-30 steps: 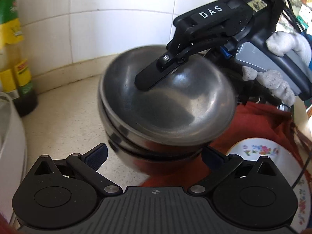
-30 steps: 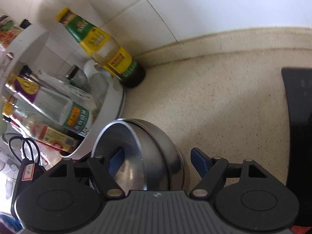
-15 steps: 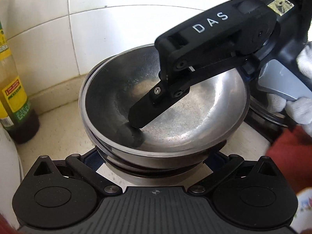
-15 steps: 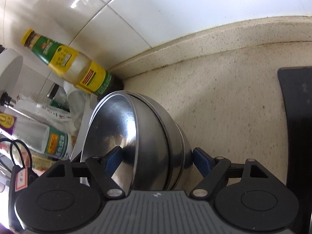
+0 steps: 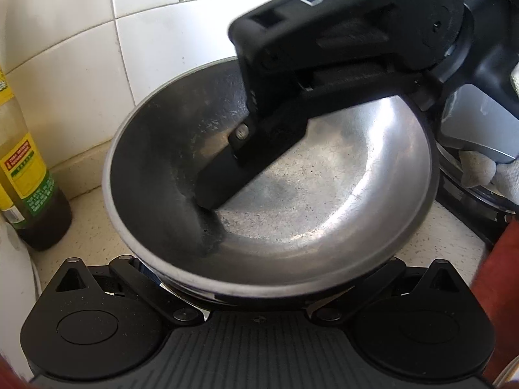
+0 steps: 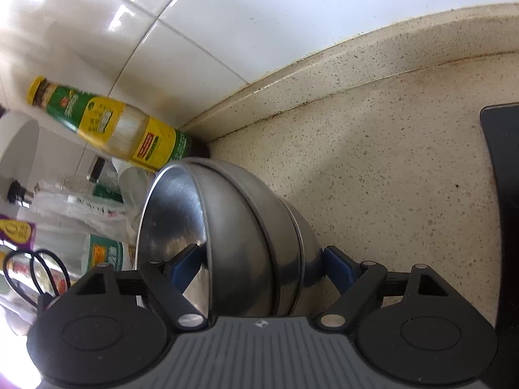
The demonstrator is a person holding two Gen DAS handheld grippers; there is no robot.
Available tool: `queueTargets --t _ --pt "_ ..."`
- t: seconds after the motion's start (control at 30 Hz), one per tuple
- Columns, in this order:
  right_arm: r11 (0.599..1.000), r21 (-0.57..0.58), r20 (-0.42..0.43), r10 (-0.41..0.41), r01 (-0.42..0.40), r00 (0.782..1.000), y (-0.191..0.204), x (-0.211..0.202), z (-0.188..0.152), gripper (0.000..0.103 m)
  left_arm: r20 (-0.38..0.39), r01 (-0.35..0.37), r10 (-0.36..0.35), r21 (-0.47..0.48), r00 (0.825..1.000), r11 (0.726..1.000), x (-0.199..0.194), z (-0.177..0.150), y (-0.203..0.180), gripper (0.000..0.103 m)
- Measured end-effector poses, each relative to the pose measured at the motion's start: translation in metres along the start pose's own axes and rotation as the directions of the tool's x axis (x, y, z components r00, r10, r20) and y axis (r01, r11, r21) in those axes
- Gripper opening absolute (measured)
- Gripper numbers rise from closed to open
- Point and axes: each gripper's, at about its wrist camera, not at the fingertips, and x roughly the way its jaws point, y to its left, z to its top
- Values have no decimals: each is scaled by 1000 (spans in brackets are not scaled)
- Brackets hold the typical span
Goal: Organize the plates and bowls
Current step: 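Carry the nested bowls over the floral plate stack on the red cloth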
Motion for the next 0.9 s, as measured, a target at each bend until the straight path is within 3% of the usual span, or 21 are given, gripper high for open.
queueTargets --t 0.47,0.9 --pt "999 -33 21 -22 22 1000 9 0 -2 81 -8 -17 16 -40 1000 999 4 8 -5 103" --pt "994 -101 109 -15 27 994 48 -39 -5 81 89 -60 62 -25 994 998 -31 25 -8 103"
